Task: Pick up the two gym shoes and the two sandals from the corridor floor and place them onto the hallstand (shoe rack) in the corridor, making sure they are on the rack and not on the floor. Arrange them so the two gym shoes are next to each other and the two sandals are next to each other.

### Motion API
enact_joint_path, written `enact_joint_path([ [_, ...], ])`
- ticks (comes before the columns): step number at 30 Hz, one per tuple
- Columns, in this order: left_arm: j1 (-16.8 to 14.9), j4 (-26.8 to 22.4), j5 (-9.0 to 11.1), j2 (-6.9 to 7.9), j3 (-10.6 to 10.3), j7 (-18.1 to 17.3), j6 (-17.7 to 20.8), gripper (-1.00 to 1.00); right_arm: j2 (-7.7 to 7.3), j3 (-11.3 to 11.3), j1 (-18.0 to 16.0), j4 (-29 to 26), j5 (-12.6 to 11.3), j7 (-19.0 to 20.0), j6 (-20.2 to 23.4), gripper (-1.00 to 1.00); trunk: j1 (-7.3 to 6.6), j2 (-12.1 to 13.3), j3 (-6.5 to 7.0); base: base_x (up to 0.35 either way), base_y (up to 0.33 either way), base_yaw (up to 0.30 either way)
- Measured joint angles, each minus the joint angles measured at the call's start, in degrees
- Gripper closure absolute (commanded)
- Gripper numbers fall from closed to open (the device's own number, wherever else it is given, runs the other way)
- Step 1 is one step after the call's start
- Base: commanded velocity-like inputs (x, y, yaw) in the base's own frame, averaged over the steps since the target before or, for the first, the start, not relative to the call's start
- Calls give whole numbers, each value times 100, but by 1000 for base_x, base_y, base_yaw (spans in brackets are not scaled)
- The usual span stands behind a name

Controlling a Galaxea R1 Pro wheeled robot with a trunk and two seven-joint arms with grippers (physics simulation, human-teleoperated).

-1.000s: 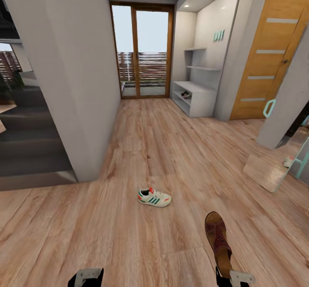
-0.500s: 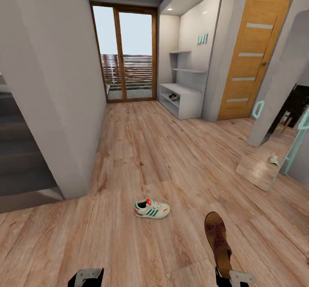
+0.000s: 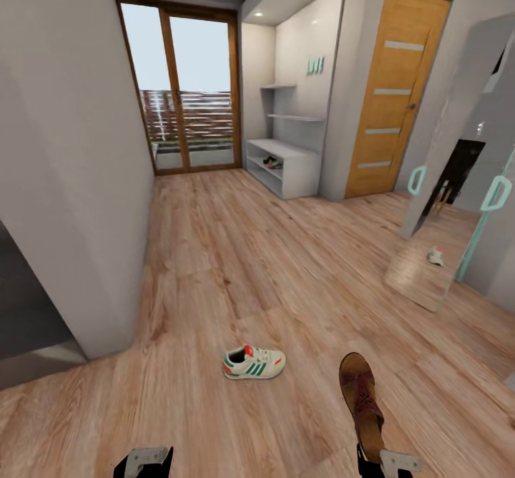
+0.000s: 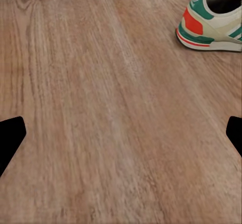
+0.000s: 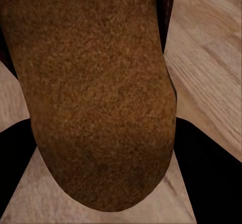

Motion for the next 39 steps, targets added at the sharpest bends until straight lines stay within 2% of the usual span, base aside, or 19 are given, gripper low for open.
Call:
enact_joint_path([
  [7, -1, 1, 0, 0, -6, -8, 0, -100, -7, -7, 1, -1, 0, 0, -5, 100, 0, 0, 0, 178, 273, -86],
  [26, -2, 2, 0, -1, -6, -17, 1, -100, -8, -8, 2, -2, 1, 0, 0, 100, 0, 0, -22, 172, 268, -261],
  [39, -1, 2, 0, -1, -6, -17, 4, -100, -8, -8, 2, -3, 0, -2, -1, 100, 2, 0, -81, 25, 53, -274],
])
